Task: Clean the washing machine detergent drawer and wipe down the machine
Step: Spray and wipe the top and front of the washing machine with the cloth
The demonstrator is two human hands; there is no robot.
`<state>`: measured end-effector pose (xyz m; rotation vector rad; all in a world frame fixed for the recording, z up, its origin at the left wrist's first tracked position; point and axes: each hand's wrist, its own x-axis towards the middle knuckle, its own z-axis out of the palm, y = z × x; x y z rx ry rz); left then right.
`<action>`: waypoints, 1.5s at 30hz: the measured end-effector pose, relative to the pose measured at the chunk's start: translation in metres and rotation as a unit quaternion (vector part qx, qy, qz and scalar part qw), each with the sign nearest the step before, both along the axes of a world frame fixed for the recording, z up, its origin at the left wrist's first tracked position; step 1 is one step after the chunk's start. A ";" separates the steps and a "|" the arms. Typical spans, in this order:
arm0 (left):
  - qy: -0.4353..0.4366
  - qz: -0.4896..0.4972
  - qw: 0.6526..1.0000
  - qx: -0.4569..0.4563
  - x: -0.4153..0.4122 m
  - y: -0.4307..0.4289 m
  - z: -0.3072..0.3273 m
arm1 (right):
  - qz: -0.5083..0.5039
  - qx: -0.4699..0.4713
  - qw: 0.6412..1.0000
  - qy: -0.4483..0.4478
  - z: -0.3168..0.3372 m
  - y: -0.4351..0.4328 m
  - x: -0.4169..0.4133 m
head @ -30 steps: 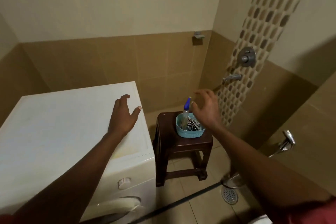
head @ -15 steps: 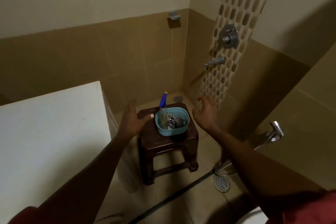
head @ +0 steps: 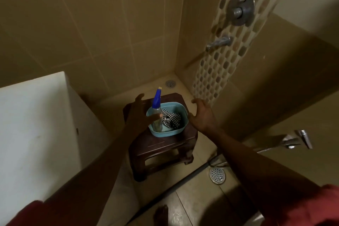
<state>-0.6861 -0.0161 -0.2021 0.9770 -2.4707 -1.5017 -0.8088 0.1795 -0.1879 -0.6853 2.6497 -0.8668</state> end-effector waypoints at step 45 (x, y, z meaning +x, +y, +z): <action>0.318 0.130 0.938 -0.054 -0.052 0.025 0.003 | -0.162 -0.399 0.767 -0.475 -0.027 -0.079 -0.057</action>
